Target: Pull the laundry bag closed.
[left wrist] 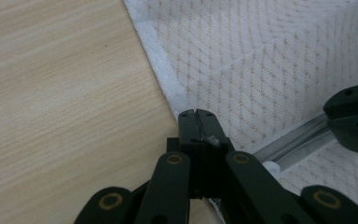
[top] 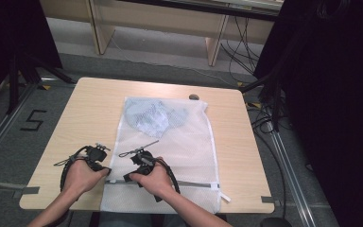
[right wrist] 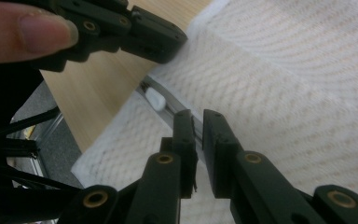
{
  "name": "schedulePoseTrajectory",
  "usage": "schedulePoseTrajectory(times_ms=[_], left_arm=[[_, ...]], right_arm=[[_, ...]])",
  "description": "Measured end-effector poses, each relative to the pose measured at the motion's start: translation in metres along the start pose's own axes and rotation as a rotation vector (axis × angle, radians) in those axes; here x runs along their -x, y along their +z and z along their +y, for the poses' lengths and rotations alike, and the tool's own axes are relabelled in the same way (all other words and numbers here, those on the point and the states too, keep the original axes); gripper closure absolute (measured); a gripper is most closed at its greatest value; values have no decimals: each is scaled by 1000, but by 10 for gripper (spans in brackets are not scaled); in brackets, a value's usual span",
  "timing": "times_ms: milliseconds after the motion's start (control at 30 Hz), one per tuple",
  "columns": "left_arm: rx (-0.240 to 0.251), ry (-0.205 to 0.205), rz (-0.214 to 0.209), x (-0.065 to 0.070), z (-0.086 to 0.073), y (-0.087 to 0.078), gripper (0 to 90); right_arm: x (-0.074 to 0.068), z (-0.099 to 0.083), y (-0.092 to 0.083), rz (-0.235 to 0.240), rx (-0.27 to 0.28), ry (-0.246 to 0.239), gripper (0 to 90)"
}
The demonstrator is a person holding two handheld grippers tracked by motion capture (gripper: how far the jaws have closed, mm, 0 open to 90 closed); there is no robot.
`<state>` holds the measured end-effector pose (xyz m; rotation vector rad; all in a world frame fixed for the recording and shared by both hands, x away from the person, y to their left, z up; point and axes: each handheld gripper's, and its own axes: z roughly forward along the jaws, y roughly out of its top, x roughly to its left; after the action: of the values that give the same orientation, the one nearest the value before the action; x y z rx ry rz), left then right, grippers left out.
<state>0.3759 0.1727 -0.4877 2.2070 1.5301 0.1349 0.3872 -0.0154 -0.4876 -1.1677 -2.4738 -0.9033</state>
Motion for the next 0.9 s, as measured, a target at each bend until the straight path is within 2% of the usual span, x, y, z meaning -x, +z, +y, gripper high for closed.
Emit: schedulePoseTrajectory(times_ms=[33,67,133,167,267,300,467,500,567,600,667,700,767,800,833,900], left_arm=[[6,1,0,0,0,-1,898],[4,6,0,1,0,-3,898],[-2,15,-2,2,0,-4,897],[-7,16,-2,2,0,-4,897],[-17,22,6,3,-1,-2,897],[-14,10,5,3,-1,-1,897],[-25,12,0,0,-1,0,898],[-25,13,1,0,-1,0,898],[-27,13,1,0,-1,0,898],[-26,10,1,0,-1,0,898],[-24,5,0,0,-1,0,898],[-24,5,0,0,-1,0,898],[-24,4,-1,0,-1,0,898],[-25,5,0,0,-1,0,898],[-25,7,-1,0,-1,0,898],[-25,7,-1,0,-1,0,898]], right_arm=[[0,1,1,3,7,-17,843],[-2,2,1,8,6,1,840],[-5,4,4,17,2,1,835],[-5,5,5,16,0,-15,833],[-8,6,9,18,-7,-10,823],[-9,6,10,21,-16,-7,819],[-9,8,17,31,-25,0,805],[-8,8,19,20,-13,-21,803],[-10,9,20,17,-19,-10,801],[-12,11,20,27,-25,12,800],[-12,12,22,27,-25,-6,795],[-14,12,23,23,-29,12,792],[-12,12,27,17,-32,-25,786],[-14,12,28,19,-43,9,783],[-13,12,30,27,-38,-13,780],[-15,12,32,29,-47,8,779]])
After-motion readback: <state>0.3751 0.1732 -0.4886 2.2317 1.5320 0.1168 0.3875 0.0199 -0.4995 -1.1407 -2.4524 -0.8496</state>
